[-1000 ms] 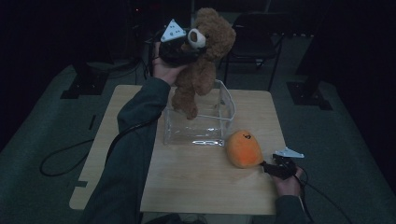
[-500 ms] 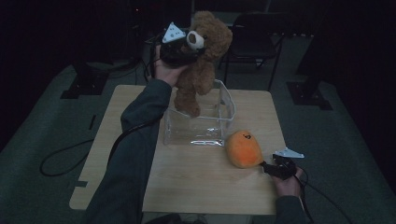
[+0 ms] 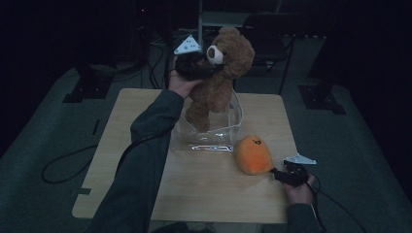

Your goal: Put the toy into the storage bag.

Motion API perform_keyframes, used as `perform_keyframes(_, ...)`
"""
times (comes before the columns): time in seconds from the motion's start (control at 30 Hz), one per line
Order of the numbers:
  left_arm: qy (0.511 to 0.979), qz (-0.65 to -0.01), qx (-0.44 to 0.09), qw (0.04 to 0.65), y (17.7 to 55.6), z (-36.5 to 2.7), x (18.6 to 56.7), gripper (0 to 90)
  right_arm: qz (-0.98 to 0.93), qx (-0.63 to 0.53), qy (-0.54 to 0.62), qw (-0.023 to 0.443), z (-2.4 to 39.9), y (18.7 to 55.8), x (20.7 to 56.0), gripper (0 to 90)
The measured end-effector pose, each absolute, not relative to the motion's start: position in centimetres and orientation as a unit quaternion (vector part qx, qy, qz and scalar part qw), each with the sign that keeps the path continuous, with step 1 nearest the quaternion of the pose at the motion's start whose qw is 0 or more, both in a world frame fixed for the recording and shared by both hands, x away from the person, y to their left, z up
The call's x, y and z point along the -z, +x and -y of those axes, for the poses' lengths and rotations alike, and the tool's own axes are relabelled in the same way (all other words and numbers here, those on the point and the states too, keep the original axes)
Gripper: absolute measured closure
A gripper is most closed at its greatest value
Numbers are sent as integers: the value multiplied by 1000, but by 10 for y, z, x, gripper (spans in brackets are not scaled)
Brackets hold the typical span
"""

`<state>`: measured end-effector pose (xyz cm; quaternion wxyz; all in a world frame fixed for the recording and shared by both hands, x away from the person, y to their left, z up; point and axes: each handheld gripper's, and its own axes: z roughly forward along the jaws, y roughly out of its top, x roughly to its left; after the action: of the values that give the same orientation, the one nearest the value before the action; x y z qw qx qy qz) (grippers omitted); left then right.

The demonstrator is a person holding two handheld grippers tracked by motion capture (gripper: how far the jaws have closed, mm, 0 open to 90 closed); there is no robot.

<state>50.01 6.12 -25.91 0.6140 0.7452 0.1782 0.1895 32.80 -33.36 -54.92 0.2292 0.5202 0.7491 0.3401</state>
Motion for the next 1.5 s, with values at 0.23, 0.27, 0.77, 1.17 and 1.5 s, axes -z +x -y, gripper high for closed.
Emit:
perform_keyframes(0.23,758,-187,-163,604,509,-51,277,447,-750,-340,520,229,334,328,549,325)
perform_keyframes(0.27,758,-187,-163,604,509,-51,277,446,-750,-340,520,229,334,328,549,325)
perform_keyframes(0.77,794,-220,-116,555,522,-29,326,431,-750,-340,519,228,334,328,549,325)
perform_keyframes(1.17,837,-230,-69,492,520,-24,339,394,-751,-340,518,228,334,328,549,324)
perform_keyframes(1.5,822,-241,-45,514,519,-28,336,292,-751,-340,518,228,334,328,549,324)
